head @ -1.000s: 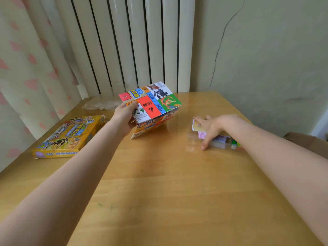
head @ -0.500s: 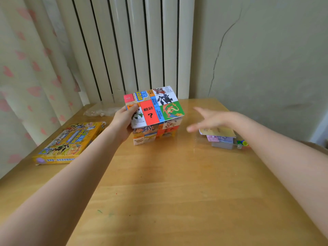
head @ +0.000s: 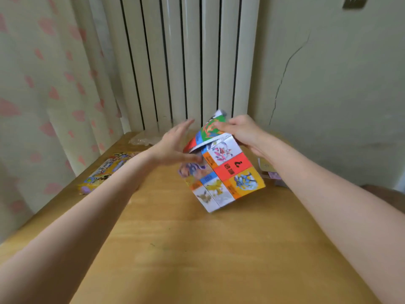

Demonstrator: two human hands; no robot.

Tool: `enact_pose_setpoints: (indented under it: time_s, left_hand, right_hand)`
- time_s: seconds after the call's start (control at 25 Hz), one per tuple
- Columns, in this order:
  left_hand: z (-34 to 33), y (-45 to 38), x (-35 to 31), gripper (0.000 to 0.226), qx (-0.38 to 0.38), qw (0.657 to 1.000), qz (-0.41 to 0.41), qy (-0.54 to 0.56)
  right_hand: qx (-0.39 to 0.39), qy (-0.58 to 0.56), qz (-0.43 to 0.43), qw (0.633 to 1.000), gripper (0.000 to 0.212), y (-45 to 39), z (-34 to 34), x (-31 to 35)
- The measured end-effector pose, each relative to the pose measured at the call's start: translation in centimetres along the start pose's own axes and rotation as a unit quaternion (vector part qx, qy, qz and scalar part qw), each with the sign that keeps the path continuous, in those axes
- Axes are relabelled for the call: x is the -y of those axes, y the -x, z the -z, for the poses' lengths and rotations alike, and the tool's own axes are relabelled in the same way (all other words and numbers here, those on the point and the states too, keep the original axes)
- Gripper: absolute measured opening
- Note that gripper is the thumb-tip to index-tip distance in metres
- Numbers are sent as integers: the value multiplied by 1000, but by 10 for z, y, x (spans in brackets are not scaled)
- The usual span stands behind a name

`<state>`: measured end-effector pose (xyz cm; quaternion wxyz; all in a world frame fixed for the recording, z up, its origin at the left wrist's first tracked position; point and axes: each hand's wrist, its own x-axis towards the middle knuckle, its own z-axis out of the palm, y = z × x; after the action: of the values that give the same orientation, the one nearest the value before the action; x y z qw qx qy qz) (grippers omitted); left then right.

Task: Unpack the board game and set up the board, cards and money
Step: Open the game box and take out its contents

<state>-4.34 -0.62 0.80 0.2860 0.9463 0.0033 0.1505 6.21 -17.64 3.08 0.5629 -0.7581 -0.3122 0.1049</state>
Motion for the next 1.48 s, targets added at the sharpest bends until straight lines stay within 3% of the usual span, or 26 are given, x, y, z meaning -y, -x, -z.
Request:
enact_pose_setpoints:
  time_s: [0.12, 0.24, 0.36, 0.44, 0.52, 0.56, 0.64, 0.72, 0.8, 0.84, 0.96, 1.12, 1.2, 1.32, 1.4, 1.48]
  left_hand:
    - [4, -2, 1, 82, 66, 995, -13, 75]
    - [11, 3, 4, 59, 82, 995, 2, 60]
    - [18, 4, 9, 33, -28, 998, 44, -39]
    - [27, 2, 19, 27, -144, 983, 113, -31]
    - [36, 0, 30, 35, -249, 934, 255, -15]
    - [38, 2, 30, 47, -262, 909, 325, -8]
    - [34, 3, 24, 57, -196, 902, 373, 93]
    - [23, 3, 5, 44, -64, 911, 291, 285]
    - [10, 4, -19, 49, 49, 853, 250, 455]
    - [5, 3, -26, 56, 89, 837, 247, 480]
    - [-6, 1, -35, 55, 126, 850, 240, 451]
    - [-9, 8, -24, 9, 35, 839, 225, 493]
    - [-10, 14, -8, 18, -31, 843, 242, 479]
    - [-10, 23, 22, 35, -115, 831, 341, 424]
    - [0, 22, 39, 42, -216, 809, 398, 375]
    - [14, 16, 39, 43, -303, 801, 361, 370]
  right_hand:
    - [62, 61, 41, 995, 32, 7, -6, 13]
    - [127, 102, 38, 986, 24, 11, -2, 17]
    - [187, 147, -25, 971, 27, 12, 6, 14]
    - [172, 136, -61, 974, 24, 12, 12, 12]
    - [127, 158, -82, 976, 16, 12, 22, 14]
    - [115, 175, -89, 974, 14, 13, 28, 15]
    - [120, 174, -97, 973, 18, 15, 34, 18]
    - [126, 156, -90, 976, 20, 18, 31, 20]
    - [111, 192, -63, 973, 21, 21, 24, 22]
    - [107, 233, -49, 965, 26, 22, 20, 24]
    - [96, 291, -8, 952, 36, 25, 8, 29]
    - [-12, 199, 7, 980, 52, 17, 8, 31]
    - [-28, 284, -7, 958, 47, 10, 20, 32]
    - [-126, 349, -13, 929, 19, 2, 32, 34]
    - [-202, 398, 38, 894, 19, 7, 34, 42]
    - [-248, 479, 138, 830, 22, 7, 36, 53]
